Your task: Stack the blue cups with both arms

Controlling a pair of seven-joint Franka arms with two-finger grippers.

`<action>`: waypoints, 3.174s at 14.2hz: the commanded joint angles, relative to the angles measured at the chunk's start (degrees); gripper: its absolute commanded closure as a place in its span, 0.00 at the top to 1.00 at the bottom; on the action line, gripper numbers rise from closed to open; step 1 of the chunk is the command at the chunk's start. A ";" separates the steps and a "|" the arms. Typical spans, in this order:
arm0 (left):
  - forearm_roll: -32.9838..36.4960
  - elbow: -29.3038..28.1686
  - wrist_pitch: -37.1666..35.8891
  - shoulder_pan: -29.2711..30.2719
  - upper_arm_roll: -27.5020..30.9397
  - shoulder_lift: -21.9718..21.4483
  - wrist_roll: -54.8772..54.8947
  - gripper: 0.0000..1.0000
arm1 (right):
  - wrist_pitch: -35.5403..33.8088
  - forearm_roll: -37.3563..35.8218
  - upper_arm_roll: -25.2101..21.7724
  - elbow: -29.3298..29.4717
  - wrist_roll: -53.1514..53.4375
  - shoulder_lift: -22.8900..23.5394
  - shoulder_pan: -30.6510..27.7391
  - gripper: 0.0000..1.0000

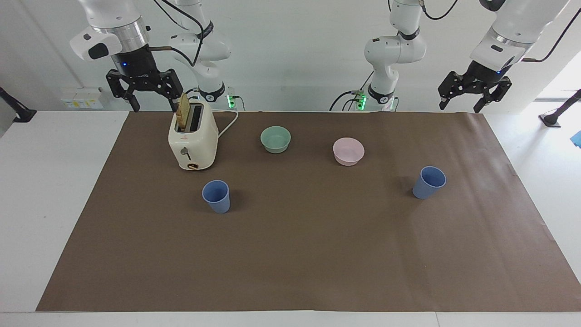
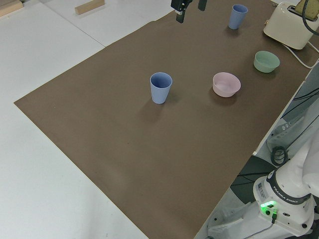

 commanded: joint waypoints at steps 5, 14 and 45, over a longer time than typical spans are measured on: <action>1.38 -1.93 1.35 -0.14 -0.04 -1.17 -0.69 1.00 | -0.37 1.35 0.27 -1.39 -1.20 -1.27 -0.98 1.00; 1.38 -2.11 1.17 -0.23 -0.04 -1.52 -0.69 1.00 | -0.37 1.35 0.27 -1.39 -1.20 -1.27 -0.98 1.00; -0.11 -25.84 33.69 6.80 -0.04 12.36 -16.34 0.00 | -0.37 1.35 0.27 -1.39 -1.20 -1.27 -0.98 1.00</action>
